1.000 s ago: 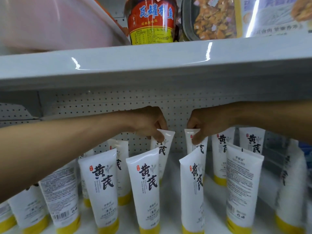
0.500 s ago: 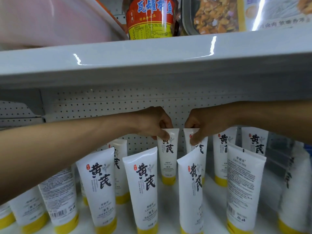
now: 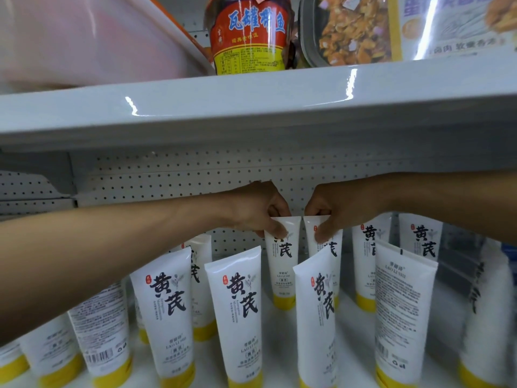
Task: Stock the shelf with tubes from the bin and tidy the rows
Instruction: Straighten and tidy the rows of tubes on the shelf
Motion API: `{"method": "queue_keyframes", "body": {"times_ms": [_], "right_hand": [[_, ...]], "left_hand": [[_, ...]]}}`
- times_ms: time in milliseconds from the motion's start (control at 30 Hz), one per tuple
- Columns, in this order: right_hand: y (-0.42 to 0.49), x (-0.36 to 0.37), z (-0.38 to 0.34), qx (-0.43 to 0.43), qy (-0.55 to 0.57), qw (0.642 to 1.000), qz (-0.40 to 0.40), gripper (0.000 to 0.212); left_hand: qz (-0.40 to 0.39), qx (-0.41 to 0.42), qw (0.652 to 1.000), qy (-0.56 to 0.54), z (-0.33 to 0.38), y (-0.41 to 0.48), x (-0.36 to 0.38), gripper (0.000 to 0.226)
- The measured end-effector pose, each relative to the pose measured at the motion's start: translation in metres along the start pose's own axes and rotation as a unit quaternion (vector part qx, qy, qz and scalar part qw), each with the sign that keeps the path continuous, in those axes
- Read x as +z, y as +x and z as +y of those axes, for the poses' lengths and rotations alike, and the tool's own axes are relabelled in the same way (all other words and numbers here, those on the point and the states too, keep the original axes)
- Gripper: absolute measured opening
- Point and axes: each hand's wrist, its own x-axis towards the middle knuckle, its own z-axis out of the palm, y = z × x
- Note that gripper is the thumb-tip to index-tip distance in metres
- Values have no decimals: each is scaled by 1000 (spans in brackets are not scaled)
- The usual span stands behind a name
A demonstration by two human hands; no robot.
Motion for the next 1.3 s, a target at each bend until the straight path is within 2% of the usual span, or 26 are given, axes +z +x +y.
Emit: {"method": "queue_keyframes", "body": {"times_ms": [267,400,500,633,833,1033,1300], "right_hand": [[-4,0,-3,14,-7,1000,-6,4],[-6,-7,-4,22,-10,1000,17,23],[-10,-13,-4,4,17,999,44,22],[-11,-18,-1,4,-8,998,59,21],[7,-12,-12,-11,8,999,47,25],[25,-8,-41,9,-10,1000,27,26],[40,1,-57,33,-82,996,10,23]], "left_hand": [[-15,-10,999,27,4,0,0,21],[-32,-19,998,53,8,-5,-8,28],[6,-33,999,27,12,-23,-28,26],[42,-53,998,-3,5,-67,-58,24],[-60,-118,991,29,-26,-102,-69,35],[-142,-83,986,3,-43,-93,-58,20],[-78,-45,995,52,-52,-70,-48,19]]}}
